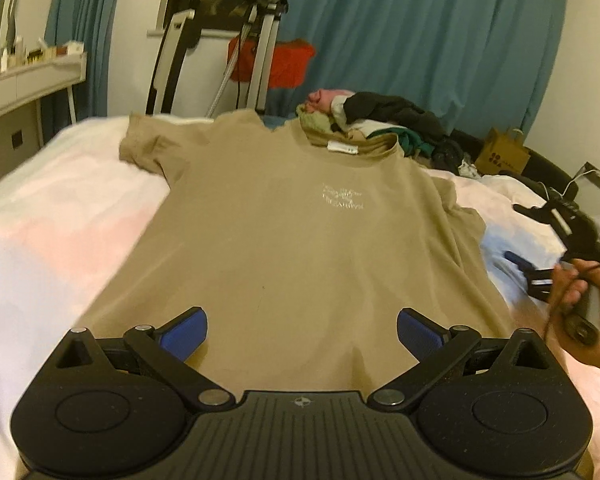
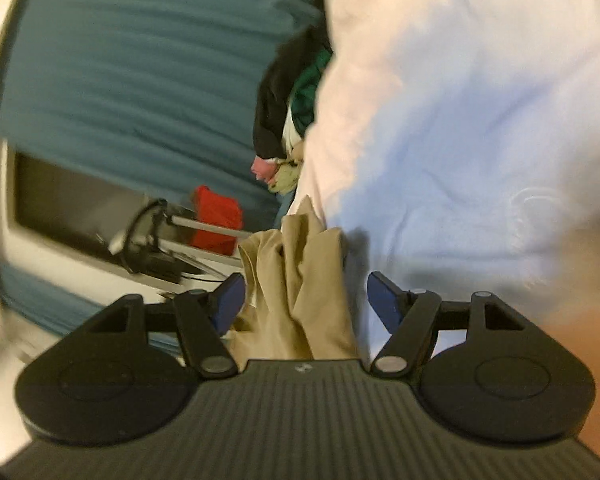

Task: Fold clothes
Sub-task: 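Release the hem with both grippers and grasp the sleeve with the right gripper, then fold the sleeve side of the shirt over the body with the right gripper, release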

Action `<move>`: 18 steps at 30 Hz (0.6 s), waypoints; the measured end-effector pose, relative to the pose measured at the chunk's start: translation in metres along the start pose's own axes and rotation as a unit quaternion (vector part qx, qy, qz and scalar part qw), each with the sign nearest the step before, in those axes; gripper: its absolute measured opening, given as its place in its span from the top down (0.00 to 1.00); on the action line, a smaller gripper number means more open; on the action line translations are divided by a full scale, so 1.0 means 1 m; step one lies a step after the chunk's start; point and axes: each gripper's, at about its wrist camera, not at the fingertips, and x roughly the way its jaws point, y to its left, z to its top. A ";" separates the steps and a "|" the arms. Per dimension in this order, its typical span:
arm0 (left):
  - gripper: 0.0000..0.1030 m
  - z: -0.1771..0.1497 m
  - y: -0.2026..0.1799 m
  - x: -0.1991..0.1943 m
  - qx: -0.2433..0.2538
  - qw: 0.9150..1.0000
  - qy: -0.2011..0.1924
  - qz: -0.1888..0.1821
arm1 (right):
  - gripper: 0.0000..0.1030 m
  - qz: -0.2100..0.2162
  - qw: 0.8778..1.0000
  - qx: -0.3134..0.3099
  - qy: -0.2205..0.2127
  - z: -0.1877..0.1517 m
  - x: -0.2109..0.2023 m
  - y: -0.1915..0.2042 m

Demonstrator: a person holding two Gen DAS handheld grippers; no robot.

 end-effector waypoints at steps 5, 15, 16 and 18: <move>0.01 0.001 -0.006 0.024 -0.003 1.000 -0.009 -0.024 | 0.35 0.043 0.996 -0.013 0.077 0.008 0.071 -0.006; 0.00 0.004 -0.013 0.058 -0.022 0.999 0.000 -0.042 | 0.34 0.110 0.989 0.018 0.094 0.006 0.143 -0.003; 0.00 0.004 -0.013 0.059 -0.021 0.999 -0.003 -0.044 | 0.34 0.128 0.987 0.029 0.097 0.006 0.149 -0.001; 0.00 0.003 -0.013 0.059 -0.021 0.999 -0.006 -0.049 | 0.58 0.135 0.987 0.019 0.088 0.007 0.149 0.004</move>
